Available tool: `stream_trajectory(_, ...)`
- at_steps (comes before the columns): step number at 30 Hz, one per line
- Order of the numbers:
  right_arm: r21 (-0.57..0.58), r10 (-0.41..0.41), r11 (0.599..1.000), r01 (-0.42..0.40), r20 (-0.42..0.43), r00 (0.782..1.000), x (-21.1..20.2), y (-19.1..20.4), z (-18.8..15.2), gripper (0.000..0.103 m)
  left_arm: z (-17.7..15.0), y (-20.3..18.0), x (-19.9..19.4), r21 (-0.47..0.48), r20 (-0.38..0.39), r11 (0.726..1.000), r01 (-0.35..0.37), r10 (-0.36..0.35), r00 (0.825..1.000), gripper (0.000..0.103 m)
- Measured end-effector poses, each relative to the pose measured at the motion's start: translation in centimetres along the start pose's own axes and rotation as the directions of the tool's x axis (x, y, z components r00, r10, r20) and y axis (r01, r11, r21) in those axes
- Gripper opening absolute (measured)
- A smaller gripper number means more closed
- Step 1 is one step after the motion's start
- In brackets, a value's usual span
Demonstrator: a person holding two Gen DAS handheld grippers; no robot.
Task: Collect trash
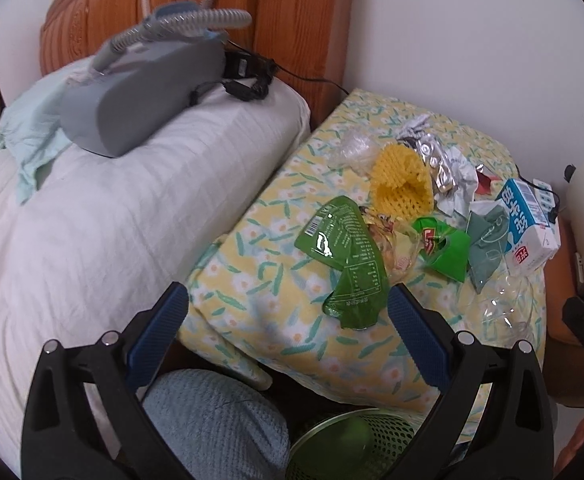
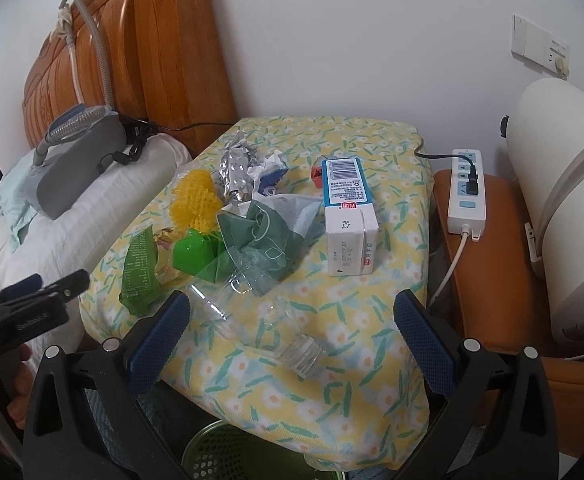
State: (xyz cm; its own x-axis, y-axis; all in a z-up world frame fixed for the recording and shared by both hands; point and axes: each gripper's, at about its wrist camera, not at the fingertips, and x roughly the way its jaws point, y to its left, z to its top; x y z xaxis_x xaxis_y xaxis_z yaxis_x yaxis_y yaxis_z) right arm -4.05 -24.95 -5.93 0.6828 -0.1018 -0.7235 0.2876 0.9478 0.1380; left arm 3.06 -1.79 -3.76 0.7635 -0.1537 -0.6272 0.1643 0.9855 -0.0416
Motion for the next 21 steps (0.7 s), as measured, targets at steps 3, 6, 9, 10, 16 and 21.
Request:
stream_trajectory(3,0.003,0.015,1.0,-0.015,0.002,1.0,0.3,-0.2,0.1,0.101,-0.9,-0.4,2.4,0.061,-0.107,0.998,0.01,-0.003,0.994,0.095)
stream_trajectory(6,0.0,0.028,1.0,-0.028,0.007,1.0,0.5,-0.3,0.2,0.101,-1.4,-1.1,4.1,0.077,-0.132,0.996,0.039,-0.029,0.991,0.095)
stream_trajectory(9,0.01,0.035,0.999,-0.035,0.006,0.999,0.7,-0.5,0.2,0.101,-1.8,-1.7,6.9,0.124,-0.179,0.992,0.024,-0.002,0.984,0.095)
stream_trajectory(10,0.013,0.037,0.999,-0.037,0.005,0.999,0.8,-0.6,0.2,0.101,-1.9,-2.0,7.6,0.126,-0.187,0.992,0.016,0.008,0.982,0.093)
stream_trajectory(16,0.035,0.042,0.999,-0.042,0.003,0.999,1.1,-1.1,0.2,0.101,-1.8,-3.6,11.4,0.155,-0.231,0.987,0.037,-0.001,0.973,0.062)
stream_trajectory(21,0.034,0.048,0.998,-0.048,-0.01,0.999,1.5,-1.0,0.1,0.101,-1.7,-3.9,13.8,0.141,-0.273,0.986,0.086,-0.045,0.961,0.057)
